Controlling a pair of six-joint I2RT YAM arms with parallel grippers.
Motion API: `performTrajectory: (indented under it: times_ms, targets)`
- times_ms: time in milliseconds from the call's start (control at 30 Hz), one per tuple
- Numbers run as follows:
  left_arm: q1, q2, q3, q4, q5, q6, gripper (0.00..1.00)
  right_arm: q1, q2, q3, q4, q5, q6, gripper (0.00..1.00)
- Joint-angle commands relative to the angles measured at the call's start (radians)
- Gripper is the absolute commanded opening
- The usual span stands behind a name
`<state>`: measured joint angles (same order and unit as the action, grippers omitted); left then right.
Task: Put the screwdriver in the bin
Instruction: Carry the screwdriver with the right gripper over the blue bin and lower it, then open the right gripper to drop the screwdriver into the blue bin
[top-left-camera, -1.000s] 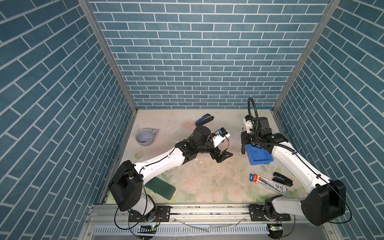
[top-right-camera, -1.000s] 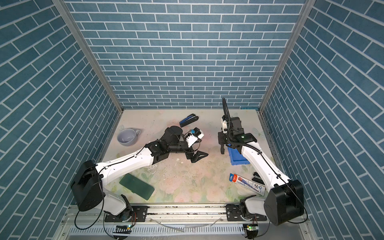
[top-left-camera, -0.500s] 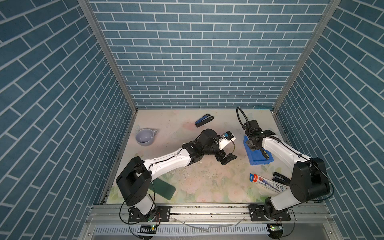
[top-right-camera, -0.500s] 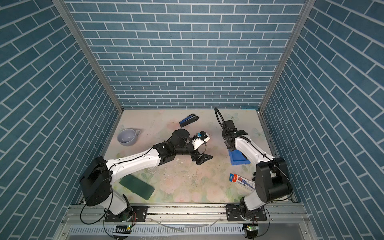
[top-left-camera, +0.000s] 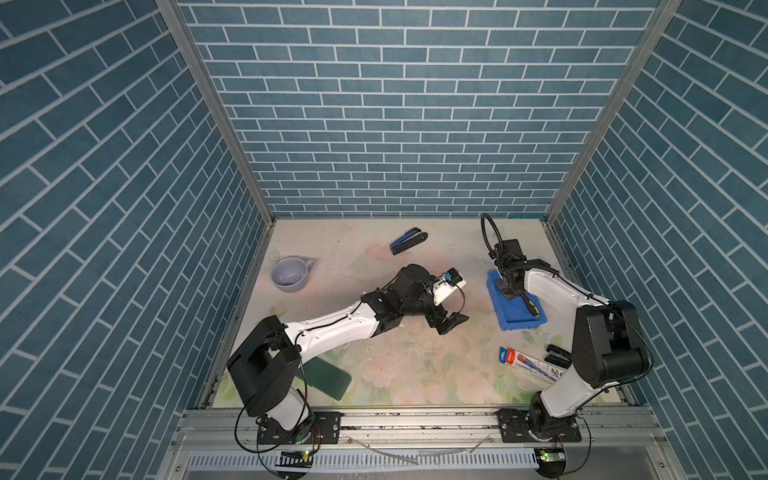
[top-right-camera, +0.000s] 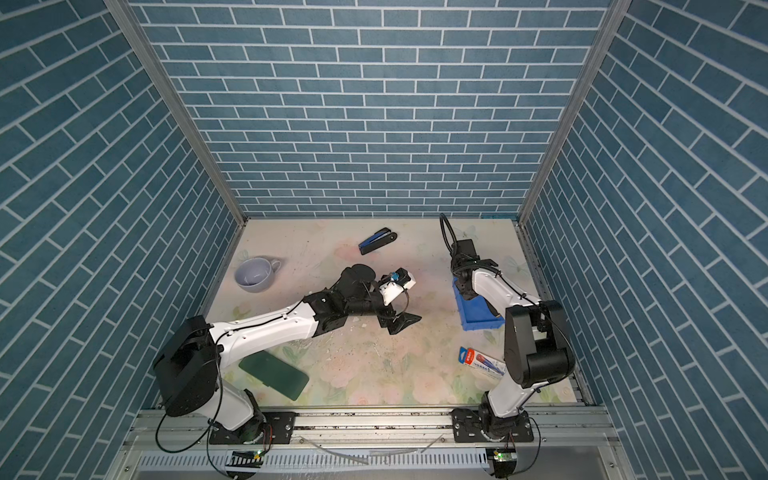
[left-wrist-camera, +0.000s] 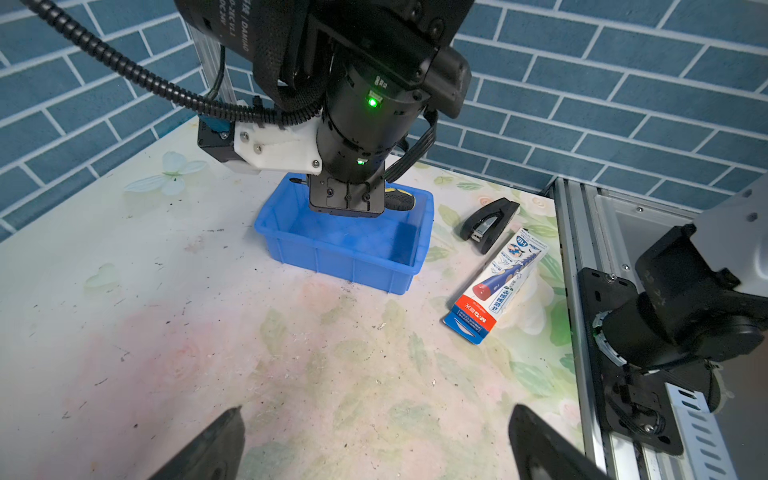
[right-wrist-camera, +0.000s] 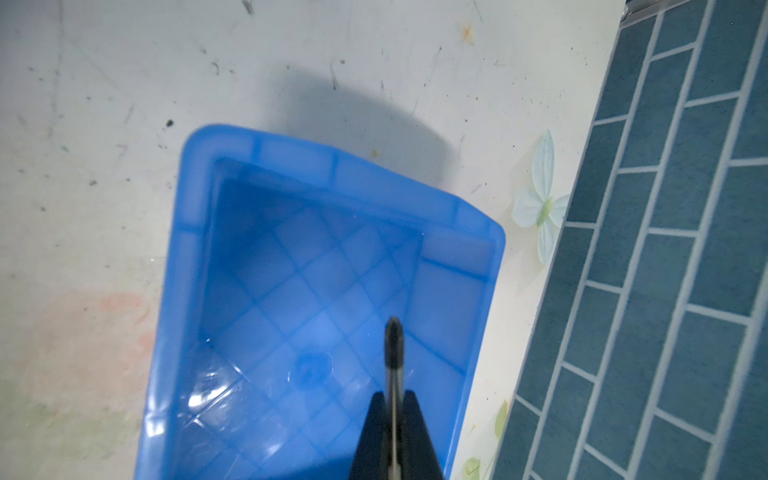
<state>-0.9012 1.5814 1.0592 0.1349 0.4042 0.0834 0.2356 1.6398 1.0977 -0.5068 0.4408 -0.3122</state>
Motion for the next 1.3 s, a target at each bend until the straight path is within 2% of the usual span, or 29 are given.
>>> performTrajectory:
  times_ms: [0, 200, 567, 733, 833, 1267]
  targets:
    - [-0.005, -0.021, -0.019, 0.036, -0.02, 0.001, 1.0, -0.023, 0.017, -0.038, 0.039, -0.071, -0.054, 0.0]
    - [-0.005, -0.02, -0.028, 0.045, -0.025, -0.008, 1.0, -0.048, 0.047, -0.062, 0.08, -0.131, -0.096, 0.0]
    - [-0.005, -0.018, -0.031, 0.054, -0.03, -0.016, 1.0, -0.073, 0.093, -0.075, 0.097, -0.162, -0.097, 0.01]
    - [-0.005, -0.02, -0.031, 0.056, -0.028, -0.016, 1.0, -0.073, 0.07, -0.077, 0.102, -0.16, -0.09, 0.19]
    - [-0.005, -0.026, -0.036, 0.057, -0.034, -0.012, 1.0, -0.075, 0.034, -0.08, 0.096, -0.16, -0.081, 0.33]
    - [0.038, -0.095, -0.035, -0.007, -0.115, 0.001, 1.0, -0.076, -0.246, -0.099, 0.071, -0.207, 0.053, 0.68]
